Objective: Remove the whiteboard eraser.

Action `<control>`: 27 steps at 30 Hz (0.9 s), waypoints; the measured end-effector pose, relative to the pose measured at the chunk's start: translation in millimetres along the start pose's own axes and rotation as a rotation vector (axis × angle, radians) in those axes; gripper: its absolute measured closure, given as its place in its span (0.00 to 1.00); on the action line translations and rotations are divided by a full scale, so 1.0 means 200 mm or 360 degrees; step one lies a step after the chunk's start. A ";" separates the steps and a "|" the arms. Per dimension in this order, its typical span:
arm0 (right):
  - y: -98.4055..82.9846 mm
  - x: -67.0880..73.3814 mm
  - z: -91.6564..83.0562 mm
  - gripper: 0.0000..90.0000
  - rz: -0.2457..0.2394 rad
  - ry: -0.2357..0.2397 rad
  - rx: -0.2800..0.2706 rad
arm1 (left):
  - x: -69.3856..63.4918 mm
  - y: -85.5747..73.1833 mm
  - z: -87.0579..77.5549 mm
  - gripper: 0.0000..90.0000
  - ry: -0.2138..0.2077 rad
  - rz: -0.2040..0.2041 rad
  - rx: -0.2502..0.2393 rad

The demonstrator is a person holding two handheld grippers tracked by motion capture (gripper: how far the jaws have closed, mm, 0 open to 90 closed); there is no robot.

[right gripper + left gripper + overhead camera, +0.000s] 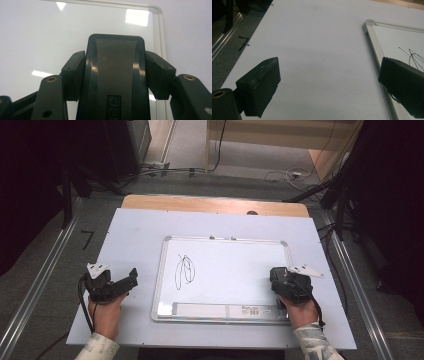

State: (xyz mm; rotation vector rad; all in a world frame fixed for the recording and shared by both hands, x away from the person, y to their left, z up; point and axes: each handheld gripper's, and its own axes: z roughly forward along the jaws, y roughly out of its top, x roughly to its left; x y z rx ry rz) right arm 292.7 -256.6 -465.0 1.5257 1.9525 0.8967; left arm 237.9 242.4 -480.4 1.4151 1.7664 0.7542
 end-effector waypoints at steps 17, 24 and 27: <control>0.11 0.32 0.08 0.41 -0.0157 0.0253 0.0068 | 0.02 -0.01 -0.02 0.05 -0.0037 0.0015 -0.0001; 0.15 0.43 0.11 0.41 -0.0173 0.0332 0.0057 | 0.02 -0.01 -0.02 0.05 -0.0040 0.0018 0.0011; 0.16 0.45 0.12 0.41 -0.0177 0.0340 0.0056 | 0.01 -0.01 -0.02 0.05 -0.0036 0.0026 0.0007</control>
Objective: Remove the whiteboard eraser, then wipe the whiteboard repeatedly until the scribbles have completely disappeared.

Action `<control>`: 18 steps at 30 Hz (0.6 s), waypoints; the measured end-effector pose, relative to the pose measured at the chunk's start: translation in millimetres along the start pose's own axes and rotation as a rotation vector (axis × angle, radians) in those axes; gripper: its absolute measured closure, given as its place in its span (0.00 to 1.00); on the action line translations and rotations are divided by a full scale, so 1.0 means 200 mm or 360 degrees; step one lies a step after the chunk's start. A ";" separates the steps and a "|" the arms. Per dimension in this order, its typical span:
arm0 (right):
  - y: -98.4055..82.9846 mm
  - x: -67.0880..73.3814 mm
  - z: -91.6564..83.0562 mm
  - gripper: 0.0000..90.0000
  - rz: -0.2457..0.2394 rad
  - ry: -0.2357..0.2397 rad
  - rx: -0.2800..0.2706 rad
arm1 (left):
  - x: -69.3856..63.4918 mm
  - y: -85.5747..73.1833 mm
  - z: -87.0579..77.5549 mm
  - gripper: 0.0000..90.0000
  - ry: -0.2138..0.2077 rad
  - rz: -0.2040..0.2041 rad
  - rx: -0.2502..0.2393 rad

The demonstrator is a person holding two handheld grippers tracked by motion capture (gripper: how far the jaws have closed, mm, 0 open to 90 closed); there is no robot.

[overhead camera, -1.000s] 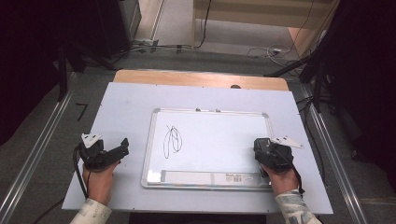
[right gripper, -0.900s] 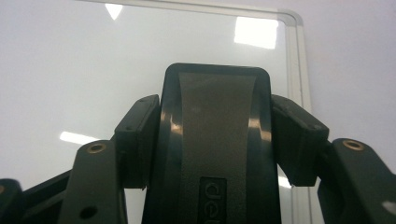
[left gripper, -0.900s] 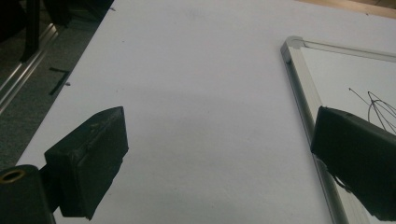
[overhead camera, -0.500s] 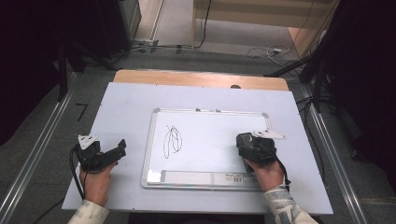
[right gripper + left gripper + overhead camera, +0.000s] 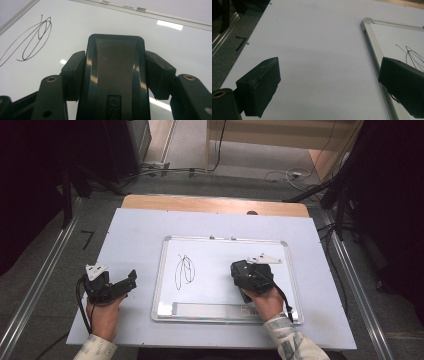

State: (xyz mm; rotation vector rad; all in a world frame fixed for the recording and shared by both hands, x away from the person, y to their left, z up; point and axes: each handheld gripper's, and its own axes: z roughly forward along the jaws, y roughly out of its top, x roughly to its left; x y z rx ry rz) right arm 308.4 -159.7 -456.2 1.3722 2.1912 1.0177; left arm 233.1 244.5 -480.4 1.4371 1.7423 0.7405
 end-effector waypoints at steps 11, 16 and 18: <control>0.04 0.08 0.06 0.41 -0.0039 0.0046 0.0013 | 0.00 0.00 0.00 0.05 -0.0009 0.0009 0.0006; 0.06 0.12 0.09 0.41 -0.0057 0.0069 0.0014 | 0.00 0.00 0.00 0.05 -0.0008 0.0009 0.0004; 0.08 0.16 0.11 0.41 -0.0075 0.0083 0.0017 | 0.00 0.00 0.00 0.05 -0.0011 0.0008 0.0003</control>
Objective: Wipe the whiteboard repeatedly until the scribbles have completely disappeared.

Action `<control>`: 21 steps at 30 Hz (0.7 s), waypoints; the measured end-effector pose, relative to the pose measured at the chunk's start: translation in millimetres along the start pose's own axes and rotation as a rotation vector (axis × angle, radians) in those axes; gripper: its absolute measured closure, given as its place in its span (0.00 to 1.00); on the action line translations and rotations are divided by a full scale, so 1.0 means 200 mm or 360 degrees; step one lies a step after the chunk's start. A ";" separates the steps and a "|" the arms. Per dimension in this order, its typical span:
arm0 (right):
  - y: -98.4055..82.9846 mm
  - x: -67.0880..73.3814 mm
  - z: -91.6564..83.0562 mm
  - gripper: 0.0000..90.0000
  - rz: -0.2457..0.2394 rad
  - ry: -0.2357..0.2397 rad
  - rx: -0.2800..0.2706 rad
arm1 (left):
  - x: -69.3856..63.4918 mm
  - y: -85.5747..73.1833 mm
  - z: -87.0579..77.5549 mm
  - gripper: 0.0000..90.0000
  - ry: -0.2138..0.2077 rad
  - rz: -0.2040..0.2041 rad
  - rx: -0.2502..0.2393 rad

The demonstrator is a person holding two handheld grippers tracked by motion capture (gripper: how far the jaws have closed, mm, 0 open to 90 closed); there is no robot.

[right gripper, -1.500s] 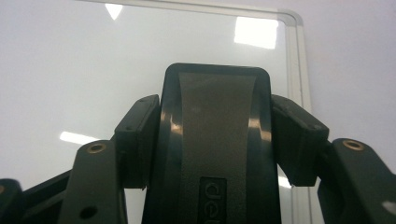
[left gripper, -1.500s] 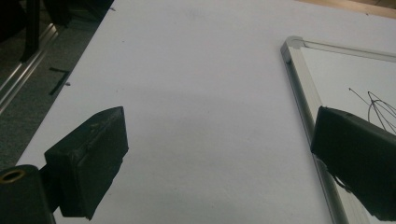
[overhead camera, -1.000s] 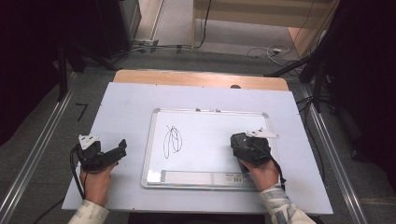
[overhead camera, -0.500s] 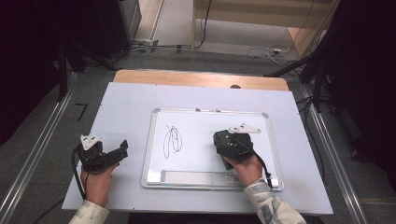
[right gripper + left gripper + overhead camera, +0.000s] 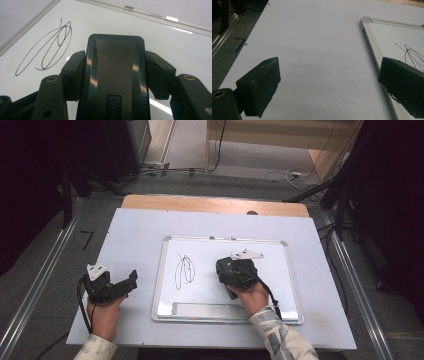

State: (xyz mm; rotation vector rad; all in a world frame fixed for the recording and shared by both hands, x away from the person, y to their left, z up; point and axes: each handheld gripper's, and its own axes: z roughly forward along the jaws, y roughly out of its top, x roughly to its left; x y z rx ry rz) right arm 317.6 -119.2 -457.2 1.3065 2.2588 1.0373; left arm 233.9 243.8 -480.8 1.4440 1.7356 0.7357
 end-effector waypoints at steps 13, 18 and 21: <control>0.06 0.11 0.10 0.41 -0.0049 0.0039 0.0018 | 0.01 0.00 0.00 0.05 -0.0006 0.0002 0.0003; 0.07 0.14 0.13 0.41 -0.0062 0.0048 0.0028 | 0.01 0.00 -0.01 0.05 -0.0004 -0.0004 0.0001; 0.08 0.16 0.16 0.41 -0.0066 0.0060 0.0035 | 0.01 0.00 -0.01 0.05 -0.0002 -0.0004 0.0000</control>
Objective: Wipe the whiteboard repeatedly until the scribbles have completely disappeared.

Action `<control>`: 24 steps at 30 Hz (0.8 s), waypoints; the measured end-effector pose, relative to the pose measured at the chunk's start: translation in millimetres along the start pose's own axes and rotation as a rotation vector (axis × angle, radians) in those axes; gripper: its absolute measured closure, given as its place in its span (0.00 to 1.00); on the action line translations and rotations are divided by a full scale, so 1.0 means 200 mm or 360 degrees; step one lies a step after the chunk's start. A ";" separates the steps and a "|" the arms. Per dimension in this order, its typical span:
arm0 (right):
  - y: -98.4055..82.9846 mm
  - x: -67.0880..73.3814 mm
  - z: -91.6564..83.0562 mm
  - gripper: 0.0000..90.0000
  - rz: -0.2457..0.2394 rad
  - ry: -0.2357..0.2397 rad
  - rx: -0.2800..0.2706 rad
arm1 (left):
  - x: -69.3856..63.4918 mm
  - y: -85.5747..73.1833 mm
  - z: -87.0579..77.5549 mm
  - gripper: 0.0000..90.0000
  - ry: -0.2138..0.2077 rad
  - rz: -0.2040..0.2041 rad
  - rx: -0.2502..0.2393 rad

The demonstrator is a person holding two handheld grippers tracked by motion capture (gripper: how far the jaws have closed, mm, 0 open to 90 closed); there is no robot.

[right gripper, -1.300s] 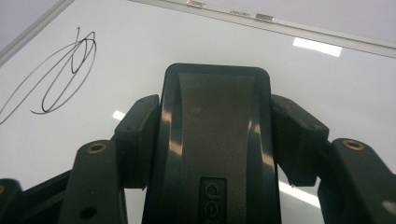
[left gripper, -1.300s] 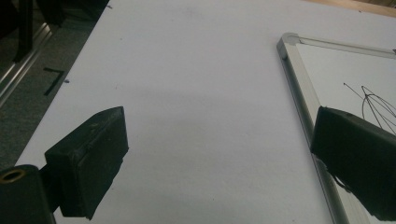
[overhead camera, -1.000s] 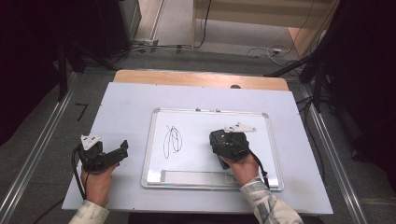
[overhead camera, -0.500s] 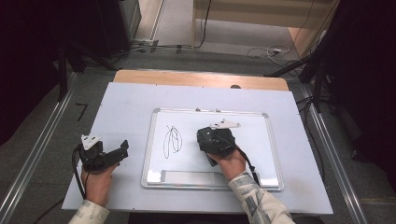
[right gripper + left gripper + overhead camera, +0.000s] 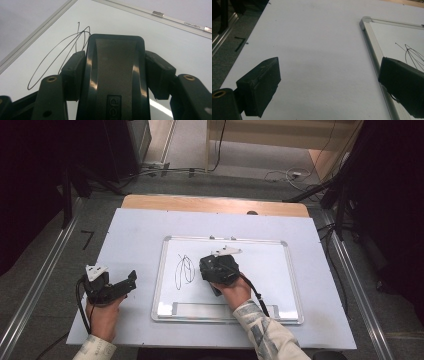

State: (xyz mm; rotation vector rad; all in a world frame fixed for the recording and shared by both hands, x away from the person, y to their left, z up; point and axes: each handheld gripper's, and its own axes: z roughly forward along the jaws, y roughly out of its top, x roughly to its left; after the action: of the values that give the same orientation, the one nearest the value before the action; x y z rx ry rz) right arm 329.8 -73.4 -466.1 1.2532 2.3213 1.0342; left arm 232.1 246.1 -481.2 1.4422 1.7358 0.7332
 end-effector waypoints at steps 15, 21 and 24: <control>0.04 0.06 0.14 0.41 -0.0028 0.0002 0.0040 | 0.01 0.00 0.00 0.05 -0.0005 0.0002 0.0000; 0.05 0.09 0.19 0.41 -0.0041 -0.0016 0.0052 | 0.01 0.00 0.00 0.05 -0.0011 -0.0001 0.0000; 0.06 0.10 0.24 0.41 -0.0066 -0.0040 0.0078 | 0.01 0.00 0.00 0.05 -0.0010 0.0001 0.0000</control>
State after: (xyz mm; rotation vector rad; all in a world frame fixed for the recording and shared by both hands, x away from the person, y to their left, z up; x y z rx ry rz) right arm 352.8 -31.6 -489.8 1.2237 2.3566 0.9477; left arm 231.2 248.0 -481.5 1.4434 1.7310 0.7284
